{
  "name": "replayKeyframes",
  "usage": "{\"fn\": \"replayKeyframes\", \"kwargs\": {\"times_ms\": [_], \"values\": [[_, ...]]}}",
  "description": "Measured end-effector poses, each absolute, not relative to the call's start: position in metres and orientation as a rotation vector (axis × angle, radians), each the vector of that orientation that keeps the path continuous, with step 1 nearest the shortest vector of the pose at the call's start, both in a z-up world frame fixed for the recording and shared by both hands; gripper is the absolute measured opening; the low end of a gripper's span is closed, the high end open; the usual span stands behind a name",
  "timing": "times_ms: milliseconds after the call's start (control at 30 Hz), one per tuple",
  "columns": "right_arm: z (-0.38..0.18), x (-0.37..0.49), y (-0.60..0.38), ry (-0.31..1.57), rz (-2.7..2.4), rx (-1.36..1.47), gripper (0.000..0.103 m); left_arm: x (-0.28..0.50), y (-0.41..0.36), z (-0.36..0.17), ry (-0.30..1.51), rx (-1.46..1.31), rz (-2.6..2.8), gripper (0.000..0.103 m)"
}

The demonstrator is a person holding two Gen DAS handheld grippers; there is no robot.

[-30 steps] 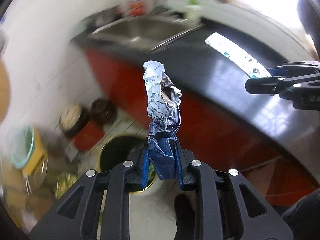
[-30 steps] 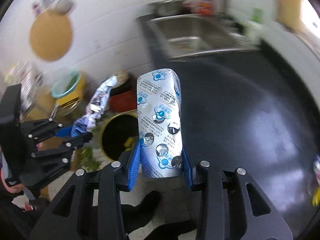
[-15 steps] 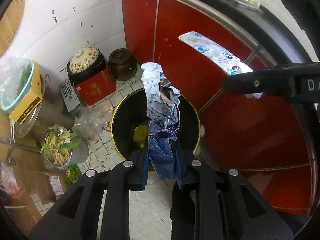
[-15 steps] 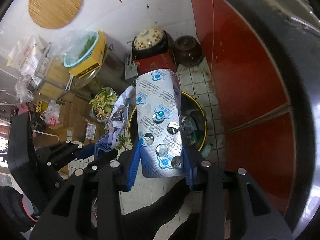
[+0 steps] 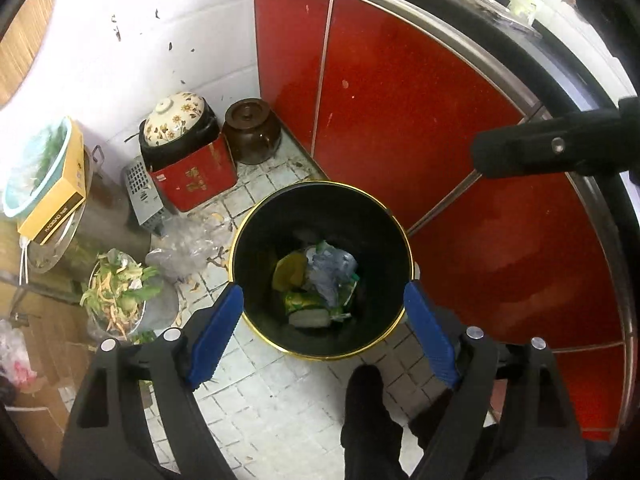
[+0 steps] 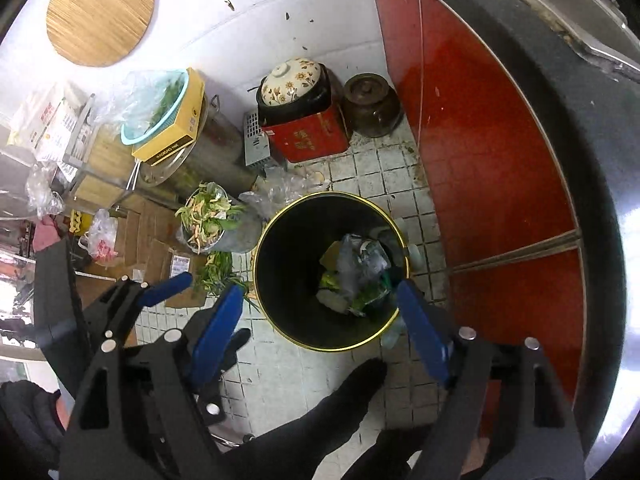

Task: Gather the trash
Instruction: 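Swing both tools back over the countertop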

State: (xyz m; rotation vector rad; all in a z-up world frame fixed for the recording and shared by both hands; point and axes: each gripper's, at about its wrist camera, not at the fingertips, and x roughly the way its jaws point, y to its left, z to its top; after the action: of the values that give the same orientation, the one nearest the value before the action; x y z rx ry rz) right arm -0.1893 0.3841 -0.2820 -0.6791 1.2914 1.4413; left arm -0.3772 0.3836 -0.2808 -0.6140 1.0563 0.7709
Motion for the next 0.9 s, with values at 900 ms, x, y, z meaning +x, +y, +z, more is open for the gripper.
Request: {"fn": "replayKeyframes", "kwargs": {"times_ms": [900], "values": [[-0.096, 0.041, -0.002, 0.913, 0.811, -0.260, 0.092, -0.123, 0.162, -0.102, 0.865, -0.074, 0.158, 0.096]]}}
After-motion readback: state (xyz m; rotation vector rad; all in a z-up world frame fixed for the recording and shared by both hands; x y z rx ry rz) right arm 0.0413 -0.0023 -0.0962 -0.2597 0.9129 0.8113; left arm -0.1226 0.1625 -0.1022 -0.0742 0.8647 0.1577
